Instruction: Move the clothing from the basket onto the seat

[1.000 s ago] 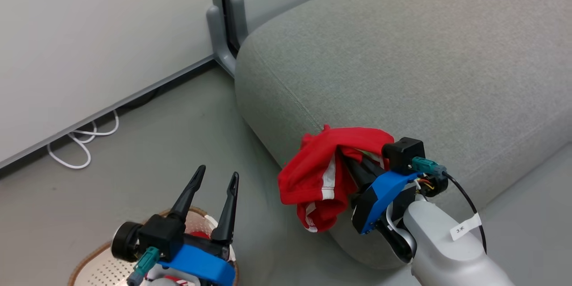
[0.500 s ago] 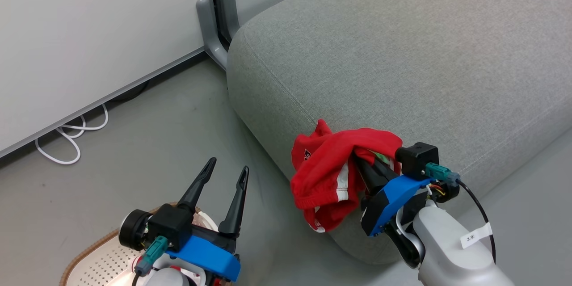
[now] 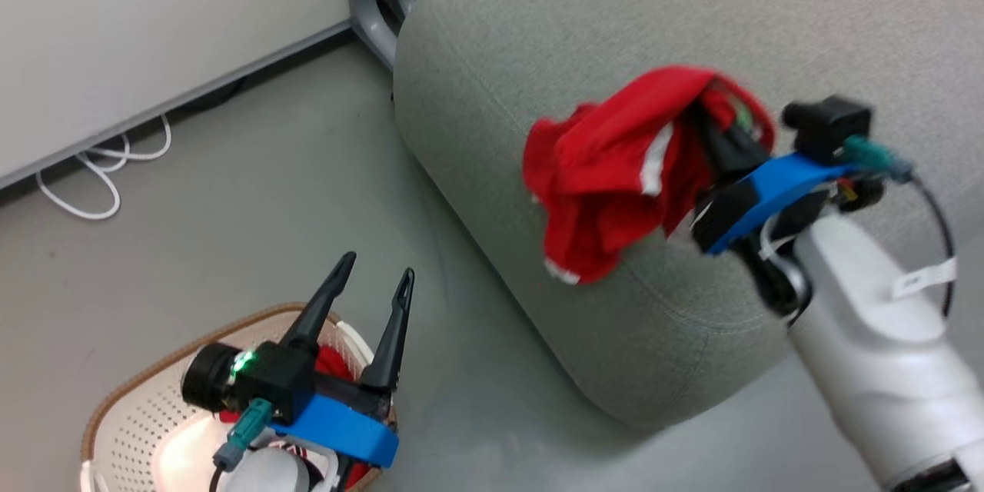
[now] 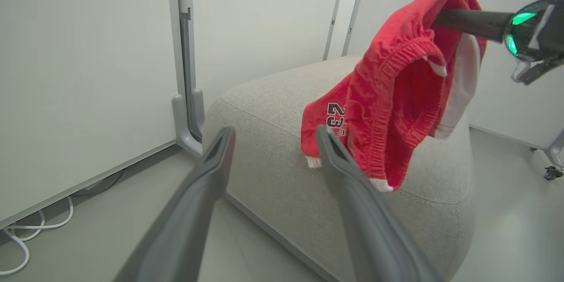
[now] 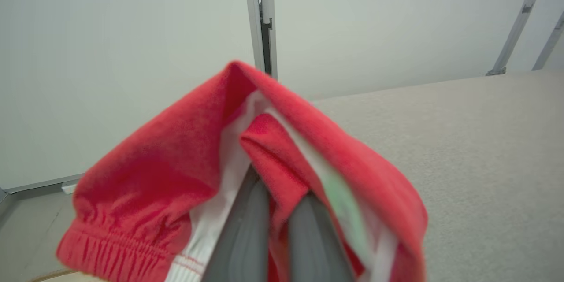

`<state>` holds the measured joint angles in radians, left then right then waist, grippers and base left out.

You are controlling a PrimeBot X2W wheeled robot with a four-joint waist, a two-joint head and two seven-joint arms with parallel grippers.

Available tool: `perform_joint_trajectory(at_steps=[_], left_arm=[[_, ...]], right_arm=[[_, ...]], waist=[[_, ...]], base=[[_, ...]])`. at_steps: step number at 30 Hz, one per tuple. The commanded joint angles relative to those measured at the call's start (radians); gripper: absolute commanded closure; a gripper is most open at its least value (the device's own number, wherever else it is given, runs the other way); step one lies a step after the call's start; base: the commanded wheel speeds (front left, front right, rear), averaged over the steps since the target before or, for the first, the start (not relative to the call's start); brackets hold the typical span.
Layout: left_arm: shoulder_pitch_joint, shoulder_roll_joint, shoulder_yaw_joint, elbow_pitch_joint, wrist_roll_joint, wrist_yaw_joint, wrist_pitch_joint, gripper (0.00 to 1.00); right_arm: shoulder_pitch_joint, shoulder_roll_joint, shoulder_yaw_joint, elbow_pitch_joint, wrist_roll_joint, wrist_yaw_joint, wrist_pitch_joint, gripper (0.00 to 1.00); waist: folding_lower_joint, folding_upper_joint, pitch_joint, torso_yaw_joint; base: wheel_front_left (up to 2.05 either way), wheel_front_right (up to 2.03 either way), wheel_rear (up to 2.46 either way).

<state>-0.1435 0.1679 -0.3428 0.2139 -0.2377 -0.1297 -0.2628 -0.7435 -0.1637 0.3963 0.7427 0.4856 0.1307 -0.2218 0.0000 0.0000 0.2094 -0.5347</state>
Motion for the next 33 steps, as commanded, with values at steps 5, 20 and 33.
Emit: perform_joint_trajectory(at_steps=[5,20,33], left_arm=[[-0.099,0.042,-0.041,-0.041,0.019,-0.001,-0.003,0.00],[-0.333,0.119,-0.120,-0.149,0.043,-0.001,-0.003,0.00],[-0.328,0.123,-0.097,-0.171,0.038,0.014,-0.003,0.00]], right_arm=[[-0.159,-0.120,-0.144,-0.007,0.014,0.000,-0.012,1.00],[-0.271,-0.302,-0.535,0.120,-0.049,0.000,-0.043,1.00],[-0.227,-0.191,-0.696,0.144,-0.194,0.000,-0.044,0.00]], waist=[[0.0000,0.0000,0.189,0.105],[0.0000,0.0000,0.524,0.260],[0.0000,0.0000,0.547,0.276]], base=[[0.00,0.00,0.00],[0.00,0.00,0.00],[0.00,0.00,0.00]])
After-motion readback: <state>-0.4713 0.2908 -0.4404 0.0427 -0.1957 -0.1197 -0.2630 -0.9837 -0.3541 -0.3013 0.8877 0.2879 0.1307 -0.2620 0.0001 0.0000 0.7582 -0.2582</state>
